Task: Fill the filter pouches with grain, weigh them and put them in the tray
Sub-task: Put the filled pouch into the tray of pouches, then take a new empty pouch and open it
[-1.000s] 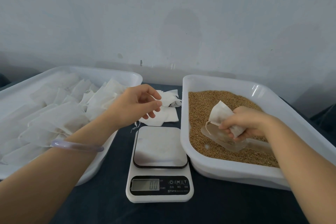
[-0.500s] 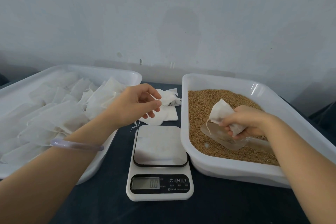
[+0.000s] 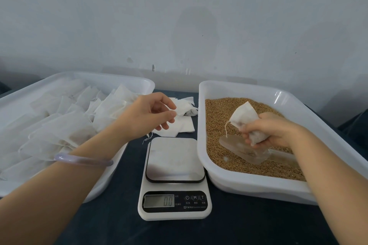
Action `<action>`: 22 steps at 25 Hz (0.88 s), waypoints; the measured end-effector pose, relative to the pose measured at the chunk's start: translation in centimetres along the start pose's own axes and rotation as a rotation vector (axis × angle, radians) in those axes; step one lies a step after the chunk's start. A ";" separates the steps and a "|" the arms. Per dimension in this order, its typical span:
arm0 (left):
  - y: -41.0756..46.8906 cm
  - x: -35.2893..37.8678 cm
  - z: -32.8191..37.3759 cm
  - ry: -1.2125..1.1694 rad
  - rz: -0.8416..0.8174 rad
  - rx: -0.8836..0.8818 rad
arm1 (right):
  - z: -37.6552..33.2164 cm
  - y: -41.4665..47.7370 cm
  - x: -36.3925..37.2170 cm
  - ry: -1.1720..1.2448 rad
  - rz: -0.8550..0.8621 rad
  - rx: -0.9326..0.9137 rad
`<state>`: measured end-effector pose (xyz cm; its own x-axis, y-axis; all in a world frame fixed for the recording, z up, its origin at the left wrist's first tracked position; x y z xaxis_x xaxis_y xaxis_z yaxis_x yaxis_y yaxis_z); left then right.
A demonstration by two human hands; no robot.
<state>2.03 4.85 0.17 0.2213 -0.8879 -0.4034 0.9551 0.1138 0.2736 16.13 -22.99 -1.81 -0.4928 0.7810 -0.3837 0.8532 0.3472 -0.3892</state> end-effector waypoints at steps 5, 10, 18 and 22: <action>-0.1 0.2 0.2 -0.016 0.002 0.003 | -1.7 -1.2 0.7 0.420 -0.189 -0.238; -0.5 0.7 1.3 -0.123 -0.078 0.097 | -5.2 -3.7 6.3 0.521 -0.469 -0.493; -0.2 0.0 1.7 -0.209 0.168 0.232 | -7.5 -4.6 12.8 0.182 -0.388 -0.640; 0.1 0.3 1.1 -0.094 0.070 0.160 | -6.9 -4.3 11.5 -0.090 -0.092 -0.654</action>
<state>2.01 4.17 1.02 0.2596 -0.9188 -0.2972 0.8928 0.1110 0.4366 7.93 -11.94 1.25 -0.5567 0.6964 -0.4529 0.7207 0.6760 0.1536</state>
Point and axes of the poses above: each hand's wrist, its own y-axis towards the middle knuckle, its own x-axis out of the palm, z = x × y, the point moved 2 cm from there along y, towards the middle knuckle, and after that the axes turned 2 degrees about x, right-handed, at the moved point
